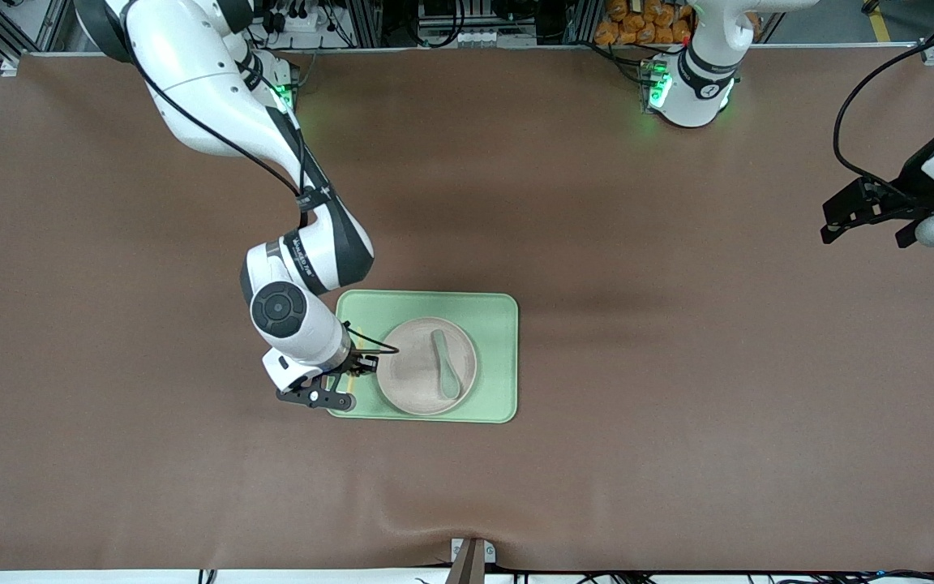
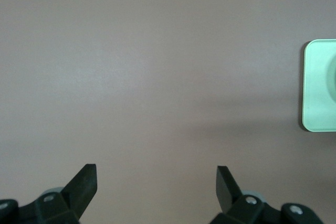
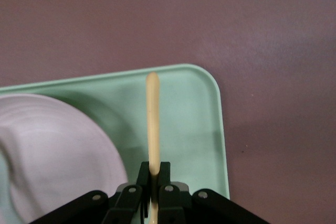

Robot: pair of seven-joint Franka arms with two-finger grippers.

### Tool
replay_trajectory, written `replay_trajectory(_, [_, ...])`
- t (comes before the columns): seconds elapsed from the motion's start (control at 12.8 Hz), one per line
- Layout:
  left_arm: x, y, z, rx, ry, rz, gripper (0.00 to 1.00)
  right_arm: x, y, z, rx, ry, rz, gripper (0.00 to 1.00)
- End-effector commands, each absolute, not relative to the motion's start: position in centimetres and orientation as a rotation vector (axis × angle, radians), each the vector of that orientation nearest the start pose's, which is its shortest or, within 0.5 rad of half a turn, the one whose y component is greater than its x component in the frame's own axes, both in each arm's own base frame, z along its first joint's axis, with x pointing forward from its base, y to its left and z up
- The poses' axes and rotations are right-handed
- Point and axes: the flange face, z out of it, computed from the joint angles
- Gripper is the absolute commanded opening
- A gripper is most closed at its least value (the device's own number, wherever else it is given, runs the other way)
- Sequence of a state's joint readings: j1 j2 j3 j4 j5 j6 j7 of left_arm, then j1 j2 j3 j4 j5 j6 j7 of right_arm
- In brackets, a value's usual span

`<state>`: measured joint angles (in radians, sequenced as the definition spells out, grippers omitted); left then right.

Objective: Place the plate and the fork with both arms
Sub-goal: 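Move the yellow fork beside the plate and open the right gripper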

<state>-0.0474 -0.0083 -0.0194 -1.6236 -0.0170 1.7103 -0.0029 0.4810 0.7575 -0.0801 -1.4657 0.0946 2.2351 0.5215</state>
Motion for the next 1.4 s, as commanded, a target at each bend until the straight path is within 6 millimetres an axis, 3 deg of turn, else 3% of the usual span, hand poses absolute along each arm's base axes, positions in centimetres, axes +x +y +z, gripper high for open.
replay_trajectory(0.0, [56.4, -4.5, 61.8, -3.144, 0.106, -0.137, 1.0, 64.7, 29.4, 21.1, -3.099, 0.222, -0.02, 0.0])
replay_trajectory(0.47, [56.6, -4.3, 61.2, -3.145, 0.106, -0.12, 1.0, 63.7, 30.6, 19.1, -3.103, 0.152, -0.038, 0.0])
replay_trajectory(0.54, [56.6, -4.6, 61.1, -3.146, 0.106, -0.116, 1.0, 63.7, 30.6, 18.9, -3.106, 0.144, -0.038, 0.21])
replay_trajectory(0.62, [56.6, -4.7, 61.1, -3.146, 0.11, -0.115, 1.0, 63.8, 30.6, 18.9, -3.104, 0.14, -0.049, 0.87])
replay_trajectory(0.7, [56.6, -4.6, 61.0, -3.146, 0.106, -0.115, 1.0, 63.9, 30.7, 19.0, -3.1, 0.139, -0.062, 1.0])
replay_trajectory(0.86, [56.6, -4.8, 61.1, -3.146, 0.108, -0.118, 1.0, 64.3, 30.3, 19.9, -3.092, 0.151, -0.078, 1.0])
replay_trajectory(1.01, [56.6, -4.8, 61.2, -3.145, 0.12, -0.12, 1.0, 64.9, 30.2, 23.4, -3.072, 0.153, -0.124, 1.0])
replay_trajectory(1.09, [56.6, -4.7, 61.1, -3.145, 0.12, -0.118, 1.0, 65.4, 29.1, 25.9, -3.068, 0.171, -0.136, 1.0])
replay_trajectory(1.17, [56.6, -4.8, 61.1, -3.145, 0.12, -0.118, 1.0, 66.2, 26.8, 28.6, -3.065, 0.203, -0.133, 1.0])
replay_trajectory(1.32, [56.7, -4.9, 61.0, -3.147, 0.115, -0.115, 1.0, 68.0, 20.2, 33.1, -3.069, 0.182, -0.134, 1.0])
